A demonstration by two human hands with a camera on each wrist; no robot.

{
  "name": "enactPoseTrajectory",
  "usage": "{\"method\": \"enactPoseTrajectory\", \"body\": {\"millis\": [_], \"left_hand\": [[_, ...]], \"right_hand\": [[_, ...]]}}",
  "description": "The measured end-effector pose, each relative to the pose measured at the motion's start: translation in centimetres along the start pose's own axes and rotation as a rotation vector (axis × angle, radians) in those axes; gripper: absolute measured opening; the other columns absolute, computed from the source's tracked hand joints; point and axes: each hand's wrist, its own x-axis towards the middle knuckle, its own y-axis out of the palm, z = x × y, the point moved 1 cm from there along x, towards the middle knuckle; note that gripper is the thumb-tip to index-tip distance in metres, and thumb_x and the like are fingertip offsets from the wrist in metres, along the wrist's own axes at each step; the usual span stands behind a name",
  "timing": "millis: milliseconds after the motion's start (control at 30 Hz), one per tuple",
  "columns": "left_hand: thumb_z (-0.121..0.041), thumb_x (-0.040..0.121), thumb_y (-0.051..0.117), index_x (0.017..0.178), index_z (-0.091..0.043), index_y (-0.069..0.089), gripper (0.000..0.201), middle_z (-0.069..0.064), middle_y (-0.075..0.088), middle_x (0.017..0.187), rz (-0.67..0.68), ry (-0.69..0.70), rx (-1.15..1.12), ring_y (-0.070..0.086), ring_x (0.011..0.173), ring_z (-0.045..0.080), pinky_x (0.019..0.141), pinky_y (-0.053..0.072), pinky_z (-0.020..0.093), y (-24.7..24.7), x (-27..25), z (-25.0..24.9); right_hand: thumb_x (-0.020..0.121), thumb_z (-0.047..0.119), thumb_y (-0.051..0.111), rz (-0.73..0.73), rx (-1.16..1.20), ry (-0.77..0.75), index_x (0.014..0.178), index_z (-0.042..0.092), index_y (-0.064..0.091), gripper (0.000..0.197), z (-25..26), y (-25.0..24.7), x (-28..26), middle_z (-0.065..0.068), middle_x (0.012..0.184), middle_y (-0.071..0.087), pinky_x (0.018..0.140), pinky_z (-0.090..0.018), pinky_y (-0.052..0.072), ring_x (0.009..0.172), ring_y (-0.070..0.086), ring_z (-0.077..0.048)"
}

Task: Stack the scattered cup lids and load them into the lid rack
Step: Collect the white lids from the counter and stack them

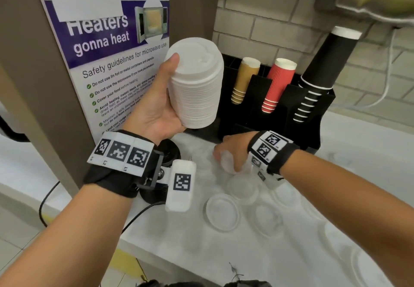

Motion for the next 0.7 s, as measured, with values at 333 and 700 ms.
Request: {"method": "enactPoseTrajectory", "body": {"millis": [333, 700], "left_hand": [[-0.037, 0.038, 0.094, 0.126, -0.018, 0.059, 0.096, 0.013, 0.068, 0.120, 0.088, -0.065, -0.035, 0.066, 0.108, 0.038, 0.087, 0.051, 0.061, 0.6, 0.6, 1.1], [-0.043, 0.051, 0.086, 0.119, -0.018, 0.063, 0.076, 0.013, 0.071, 0.115, 0.092, -0.117, -0.022, 0.068, 0.103, 0.037, 0.079, 0.054, 0.057, 0.2, 1.6, 2.2]], "right_hand": [[0.095, 0.039, 0.049, -0.241, 0.009, -0.140, 0.151, 0.034, 0.022, 0.063, 5.8, 2.0, 4.0, 0.003, 0.160, 0.017, 0.115, -0.046, 0.027, 0.147, 0.013, -0.020], [0.087, -0.009, 0.054, -0.711, 1.221, -0.206, 0.149, 0.012, 0.021, 0.073, 0.2, 3.0, -1.4, -0.023, 0.135, 0.050, 0.106, -0.036, 0.042, 0.126, 0.051, -0.032]]}}
